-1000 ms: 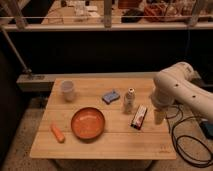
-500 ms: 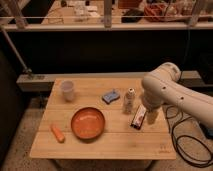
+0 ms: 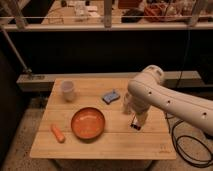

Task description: Pick up the ceramic bowl

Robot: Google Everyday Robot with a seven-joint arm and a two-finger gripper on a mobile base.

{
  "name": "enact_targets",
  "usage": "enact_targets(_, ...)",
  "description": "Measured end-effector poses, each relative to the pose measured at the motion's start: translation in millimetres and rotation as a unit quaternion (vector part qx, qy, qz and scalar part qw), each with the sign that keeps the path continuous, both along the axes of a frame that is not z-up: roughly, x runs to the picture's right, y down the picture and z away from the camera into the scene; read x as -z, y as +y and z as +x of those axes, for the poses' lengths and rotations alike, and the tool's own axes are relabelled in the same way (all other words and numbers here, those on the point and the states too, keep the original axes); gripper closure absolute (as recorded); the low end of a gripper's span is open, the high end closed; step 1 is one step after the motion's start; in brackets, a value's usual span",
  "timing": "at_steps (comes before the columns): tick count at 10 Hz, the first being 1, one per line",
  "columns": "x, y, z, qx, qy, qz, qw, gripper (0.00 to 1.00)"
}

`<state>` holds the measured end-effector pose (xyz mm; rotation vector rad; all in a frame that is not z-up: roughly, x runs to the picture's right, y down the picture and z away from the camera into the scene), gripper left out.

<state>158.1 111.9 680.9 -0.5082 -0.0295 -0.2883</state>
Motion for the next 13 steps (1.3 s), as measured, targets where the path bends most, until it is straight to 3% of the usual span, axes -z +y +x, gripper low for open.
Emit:
enact_targets(4, -0.6, 4, -33, 0.051, -0.032, 0.006, 0.9982, 0.2)
enact_targets(8, -1.6, 5, -52, 0.091, -0.062, 0.013, 0.9939, 0.2)
enact_targets(10, 0.4, 6, -62, 0.115, -0.076, 0.015, 0.9903, 0.2)
enact_targets(12, 2.0, 6, -77, 0.154, -0.1, 0.019, 0.9827, 0.2)
enact_targets(13, 2.0, 7, -77, 0.16, -0.103, 0.019, 0.9815, 0.2)
